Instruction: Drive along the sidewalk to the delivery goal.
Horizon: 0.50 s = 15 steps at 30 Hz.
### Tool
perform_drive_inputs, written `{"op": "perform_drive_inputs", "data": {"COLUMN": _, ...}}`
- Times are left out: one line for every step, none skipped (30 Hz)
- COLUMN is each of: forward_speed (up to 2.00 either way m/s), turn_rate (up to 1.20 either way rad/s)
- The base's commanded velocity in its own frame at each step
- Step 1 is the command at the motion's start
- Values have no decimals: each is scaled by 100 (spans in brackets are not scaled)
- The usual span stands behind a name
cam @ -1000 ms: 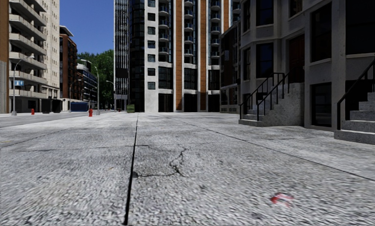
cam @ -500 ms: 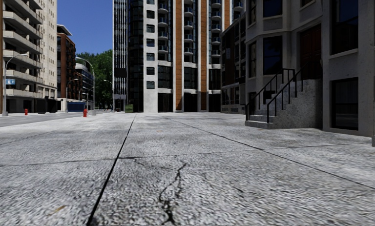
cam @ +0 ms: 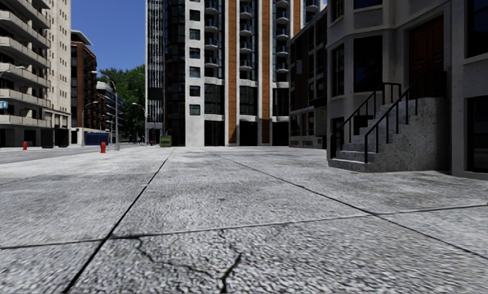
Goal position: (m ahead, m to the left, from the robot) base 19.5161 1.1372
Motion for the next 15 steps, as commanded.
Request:
{"op": "perform_drive_inputs", "data": {"forward_speed": 200, "turn_rate": 0}}
{"op": "perform_drive_inputs", "data": {"forward_speed": 200, "turn_rate": 0}}
{"op": "perform_drive_inputs", "data": {"forward_speed": 200, "turn_rate": 0}}
{"op": "perform_drive_inputs", "data": {"forward_speed": 200, "turn_rate": 0}}
{"op": "perform_drive_inputs", "data": {"forward_speed": 200, "turn_rate": 0}}
{"op": "perform_drive_inputs", "data": {"forward_speed": 200, "turn_rate": 0}}
{"op": "perform_drive_inputs", "data": {"forward_speed": 200, "turn_rate": 0}}
{"op": "perform_drive_inputs", "data": {"forward_speed": 200, "turn_rate": 0}}
{"op": "perform_drive_inputs", "data": {"forward_speed": 200, "turn_rate": 0}}
{"op": "perform_drive_inputs", "data": {"forward_speed": 200, "turn_rate": 0}}
{"op": "perform_drive_inputs", "data": {"forward_speed": 200, "turn_rate": 0}}
{"op": "perform_drive_inputs", "data": {"forward_speed": 200, "turn_rate": 0}}
{"op": "perform_drive_inputs", "data": {"forward_speed": 200, "turn_rate": 0}}
{"op": "perform_drive_inputs", "data": {"forward_speed": 200, "turn_rate": 0}}
{"op": "perform_drive_inputs", "data": {"forward_speed": 200, "turn_rate": 0}}
